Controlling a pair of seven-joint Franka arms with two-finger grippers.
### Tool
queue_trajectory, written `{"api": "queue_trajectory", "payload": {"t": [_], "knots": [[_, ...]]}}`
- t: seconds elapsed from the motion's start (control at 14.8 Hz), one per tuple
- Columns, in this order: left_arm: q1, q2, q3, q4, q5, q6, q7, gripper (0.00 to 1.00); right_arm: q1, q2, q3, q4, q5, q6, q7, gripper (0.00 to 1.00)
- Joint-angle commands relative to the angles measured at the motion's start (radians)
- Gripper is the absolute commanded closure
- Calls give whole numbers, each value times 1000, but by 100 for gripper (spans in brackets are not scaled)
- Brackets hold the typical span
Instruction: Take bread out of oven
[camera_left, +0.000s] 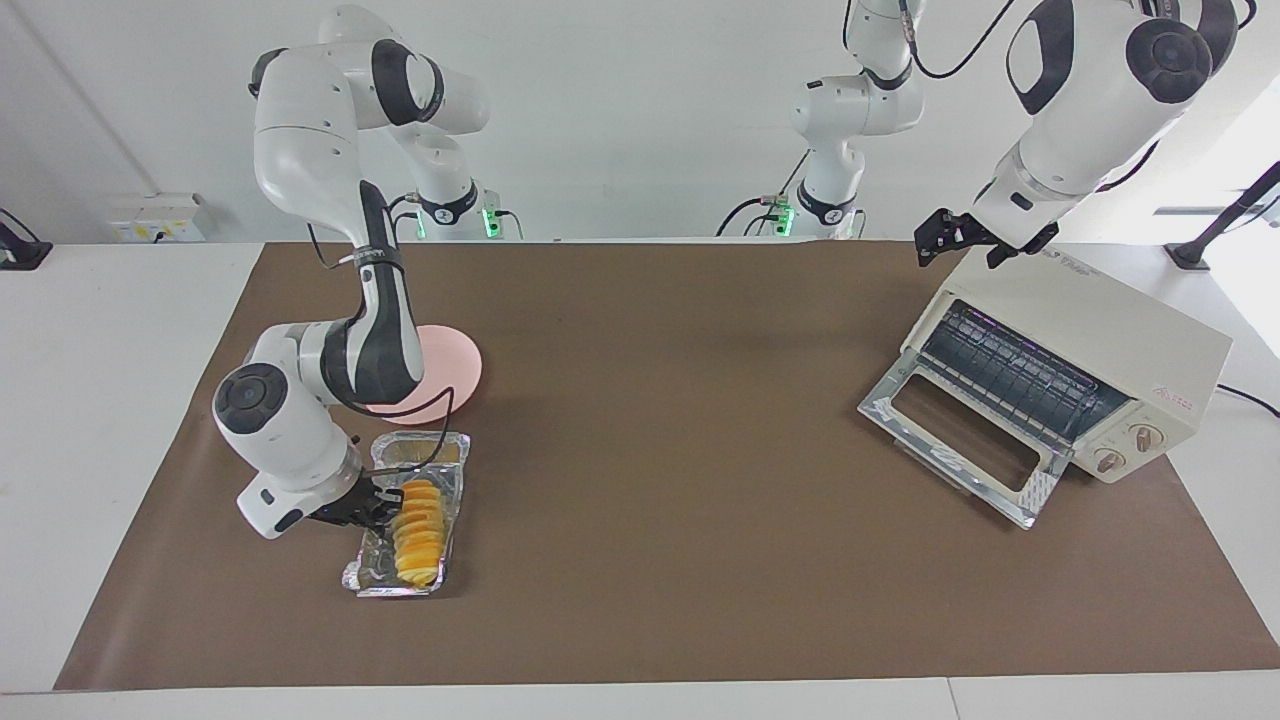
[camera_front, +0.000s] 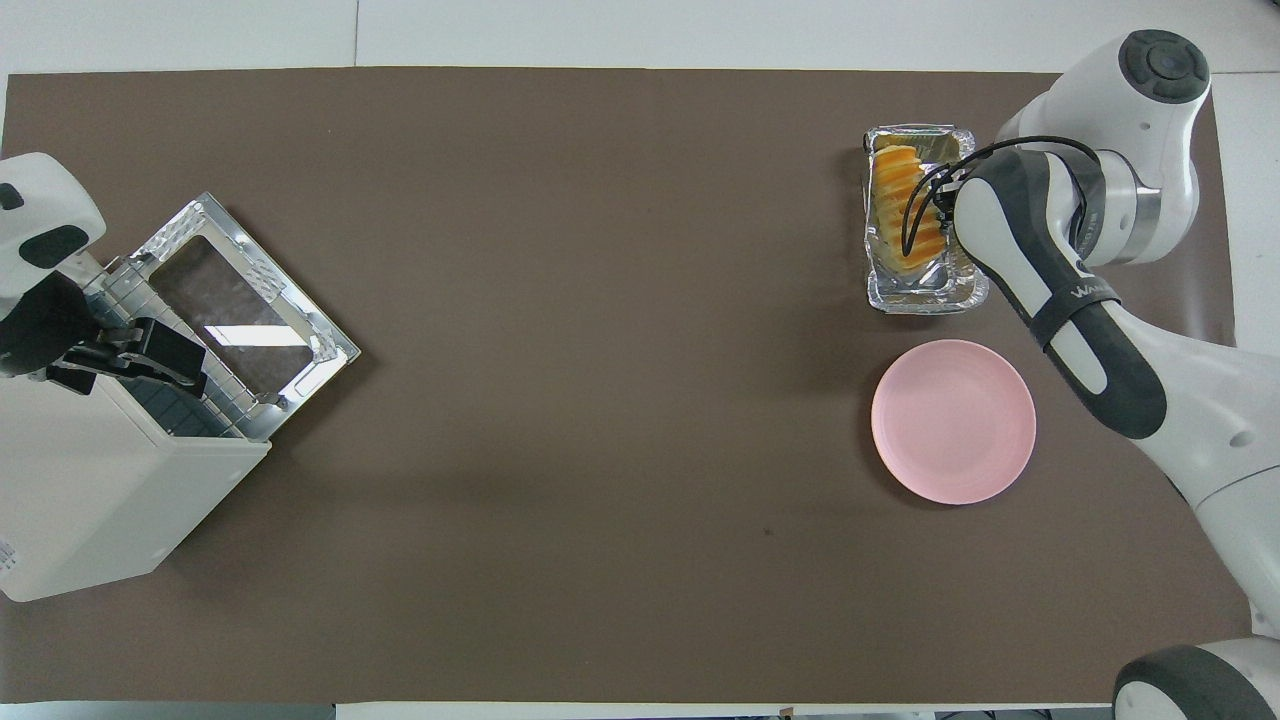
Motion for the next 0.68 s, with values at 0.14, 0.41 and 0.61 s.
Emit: {"api": "queue_trajectory", "payload": {"t": [0.14, 0.41, 0.61], "knots": [[16, -25, -12, -25, 9, 8, 1, 0, 14, -86, 9, 5, -10, -145, -14, 0], [16, -25, -12, -25, 9, 7, 1, 0, 72, -83, 4, 2, -56, -110, 47, 0], [16, -25, -12, -24, 9, 8, 1, 0, 80, -74, 6, -35, -99, -20, 71, 0]]}}
